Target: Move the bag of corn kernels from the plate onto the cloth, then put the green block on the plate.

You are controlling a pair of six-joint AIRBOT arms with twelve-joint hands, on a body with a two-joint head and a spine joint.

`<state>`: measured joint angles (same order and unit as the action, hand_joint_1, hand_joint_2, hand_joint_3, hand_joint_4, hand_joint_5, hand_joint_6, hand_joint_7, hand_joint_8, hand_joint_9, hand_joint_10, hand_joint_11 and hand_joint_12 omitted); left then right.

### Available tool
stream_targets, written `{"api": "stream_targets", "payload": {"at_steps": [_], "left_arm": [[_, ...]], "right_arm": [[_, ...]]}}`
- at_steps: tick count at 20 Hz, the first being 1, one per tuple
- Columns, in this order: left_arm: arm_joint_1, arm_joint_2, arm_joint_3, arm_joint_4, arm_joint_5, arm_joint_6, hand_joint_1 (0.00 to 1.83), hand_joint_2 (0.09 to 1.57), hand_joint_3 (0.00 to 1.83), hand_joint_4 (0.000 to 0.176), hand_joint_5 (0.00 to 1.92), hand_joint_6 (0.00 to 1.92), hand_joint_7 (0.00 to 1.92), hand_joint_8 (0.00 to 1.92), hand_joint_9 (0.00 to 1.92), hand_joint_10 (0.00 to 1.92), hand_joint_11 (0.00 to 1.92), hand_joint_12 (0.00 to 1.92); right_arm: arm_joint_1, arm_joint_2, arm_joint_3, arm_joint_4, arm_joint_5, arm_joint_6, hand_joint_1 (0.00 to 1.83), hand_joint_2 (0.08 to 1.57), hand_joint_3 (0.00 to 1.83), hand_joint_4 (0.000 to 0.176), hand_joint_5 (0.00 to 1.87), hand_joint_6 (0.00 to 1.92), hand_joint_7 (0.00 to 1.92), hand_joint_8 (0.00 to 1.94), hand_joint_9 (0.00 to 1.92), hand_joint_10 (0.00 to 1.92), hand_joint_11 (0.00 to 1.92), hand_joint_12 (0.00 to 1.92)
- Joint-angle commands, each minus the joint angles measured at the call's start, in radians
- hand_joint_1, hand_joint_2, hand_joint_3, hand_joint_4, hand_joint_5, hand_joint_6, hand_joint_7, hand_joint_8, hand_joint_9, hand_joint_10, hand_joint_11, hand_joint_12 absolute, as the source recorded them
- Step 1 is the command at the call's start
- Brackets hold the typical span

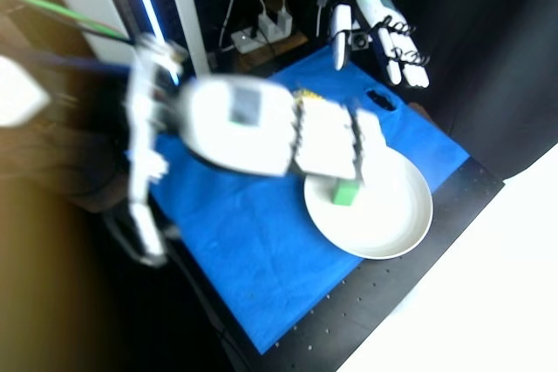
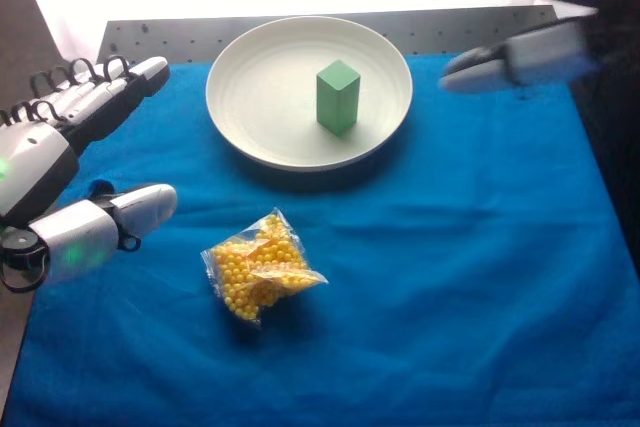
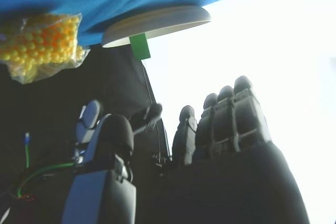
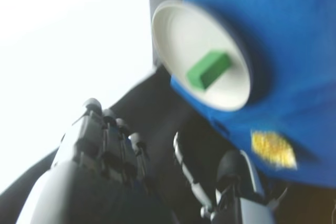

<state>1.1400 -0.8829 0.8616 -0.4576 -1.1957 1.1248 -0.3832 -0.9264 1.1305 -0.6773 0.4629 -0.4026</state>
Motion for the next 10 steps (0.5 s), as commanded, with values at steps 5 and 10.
{"api": "stream_targets", "payload": {"at_steps": [5,10], "left_arm": [[-0.006,0.023,-0.007,0.027,-0.165,-0.007,0.33,1.28,0.0,0.176,0.05,0.0,0.0,0.0,0.0,0.0,0.0,0.0],[0.0,0.058,-0.027,0.041,-0.218,-0.007,0.33,1.28,0.0,0.176,0.05,0.0,0.0,0.0,0.0,0.0,0.01,0.0]], "right_arm": [[-0.181,0.144,-0.107,0.272,0.266,-0.16,0.27,1.18,0.03,0.083,0.0,0.0,0.0,0.0,0.0,0.0,0.0,0.0],[-0.383,0.236,-0.188,0.46,0.49,-0.214,0.27,1.26,0.03,0.053,0.0,0.0,0.0,0.0,0.0,0.0,0.0,0.0]]}}
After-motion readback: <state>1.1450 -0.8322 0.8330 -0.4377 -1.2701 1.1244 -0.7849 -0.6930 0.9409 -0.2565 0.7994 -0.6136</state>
